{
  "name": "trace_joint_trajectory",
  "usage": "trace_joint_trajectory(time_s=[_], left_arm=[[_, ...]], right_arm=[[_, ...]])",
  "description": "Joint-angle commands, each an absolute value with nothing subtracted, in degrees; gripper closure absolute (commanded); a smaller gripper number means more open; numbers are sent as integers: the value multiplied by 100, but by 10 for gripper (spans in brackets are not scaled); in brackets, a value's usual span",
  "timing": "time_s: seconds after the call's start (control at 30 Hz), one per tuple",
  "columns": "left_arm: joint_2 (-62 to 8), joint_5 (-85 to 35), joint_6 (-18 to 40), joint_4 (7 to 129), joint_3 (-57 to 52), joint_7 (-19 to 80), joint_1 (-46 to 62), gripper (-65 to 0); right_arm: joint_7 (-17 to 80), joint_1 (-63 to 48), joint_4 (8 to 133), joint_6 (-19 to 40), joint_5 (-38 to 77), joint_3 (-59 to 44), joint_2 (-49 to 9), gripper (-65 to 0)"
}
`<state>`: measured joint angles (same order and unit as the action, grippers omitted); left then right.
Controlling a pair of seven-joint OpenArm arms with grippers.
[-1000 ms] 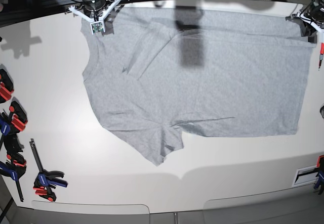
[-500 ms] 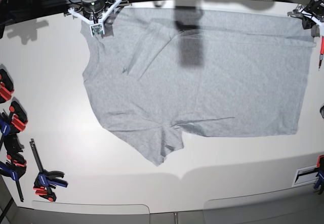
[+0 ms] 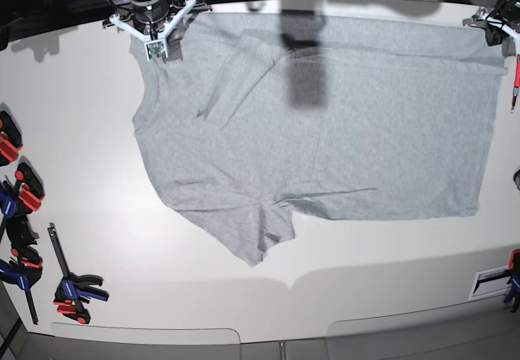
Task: Fold the T-shirt properly
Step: 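Drag the shirt edge with both grippers to straighten it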
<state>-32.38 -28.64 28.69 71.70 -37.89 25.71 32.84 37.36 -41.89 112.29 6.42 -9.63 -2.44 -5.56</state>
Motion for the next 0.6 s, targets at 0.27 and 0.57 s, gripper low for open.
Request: trace_joint_trajectory(time_s=[0.27, 0.57], left_arm=[[-3179, -2764, 2825, 7181, -3822, 2777, 3671, 0], [-3127, -2803, 2823, 7194, -3822, 2757, 4099, 0]], right_arm=[[3645, -4082, 11314, 617, -1015, -261, -760, 0], [3627, -4080, 11314, 617, -1035, -261, -762, 0]])
